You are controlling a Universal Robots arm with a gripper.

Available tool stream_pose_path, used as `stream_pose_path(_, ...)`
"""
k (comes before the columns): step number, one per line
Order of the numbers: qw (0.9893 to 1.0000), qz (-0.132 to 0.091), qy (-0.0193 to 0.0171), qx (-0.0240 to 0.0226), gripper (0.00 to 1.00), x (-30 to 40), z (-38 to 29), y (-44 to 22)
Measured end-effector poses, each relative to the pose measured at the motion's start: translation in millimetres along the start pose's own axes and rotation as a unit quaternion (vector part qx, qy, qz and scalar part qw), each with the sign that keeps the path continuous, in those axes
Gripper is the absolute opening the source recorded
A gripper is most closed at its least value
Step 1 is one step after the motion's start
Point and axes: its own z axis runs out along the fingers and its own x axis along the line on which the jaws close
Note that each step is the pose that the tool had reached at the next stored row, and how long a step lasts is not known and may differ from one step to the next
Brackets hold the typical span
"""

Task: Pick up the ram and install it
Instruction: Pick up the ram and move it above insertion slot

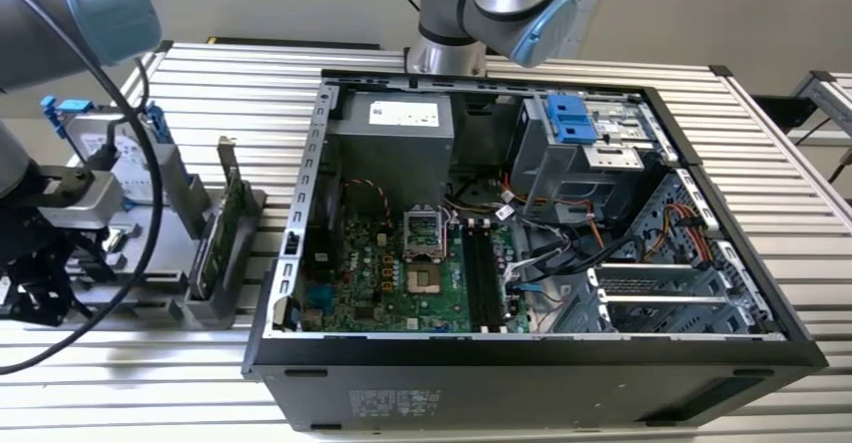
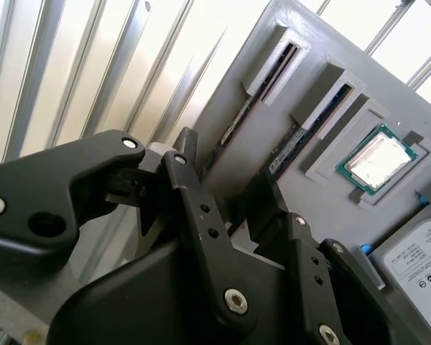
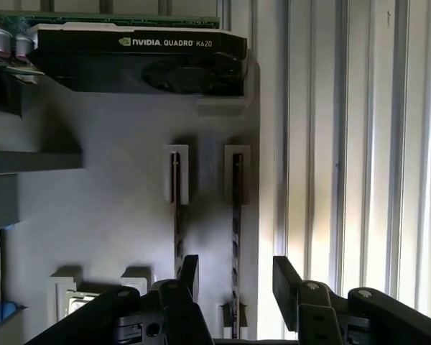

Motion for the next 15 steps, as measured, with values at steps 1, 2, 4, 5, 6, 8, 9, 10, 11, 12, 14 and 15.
stream_pose_path(1,1.0,0.0,0.0,0.0,1.0,0.0,0.8,0.0)
stream_pose_path(2,1.0,0.0,0.0,0.0,1.0,0.0,1.6,0.0)
stream_pose_path(4,1.0,0.0,0.0,0.0,1.0,0.0,3.4,0.0)
stream_pose_path(5,1.0,0.0,0.0,0.0,1.0,0.0,4.4,0.0)
stream_pose_path(6,1.0,0.0,0.0,0.0,1.0,0.1,5.4,-0.1)
stream_pose_path(8,1.0,0.0,0.0,0.0,1.0,0.1,7.2,-0.1)
stream_pose_path(9,1.0,0.0,0.0,0.0,1.0,0.1,8.1,-0.1)
stream_pose_path(10,1.0,0.0,0.0,0.0,1.0,0.1,9.1,-0.1)
stream_pose_path(11,1.0,0.0,0.0,0.0,1.0,0.1,10.0,-0.1)
stream_pose_path(12,1.0,0.0,0.0,0.0,1.0,0.1,10.9,-0.1)
stream_pose_path(14,1.0,0.0,0.0,0.0,1.0,0.2,12.9,-0.1)
stream_pose_path(15,1.0,0.0,0.0,0.0,1.0,0.2,13.9,-0.1)
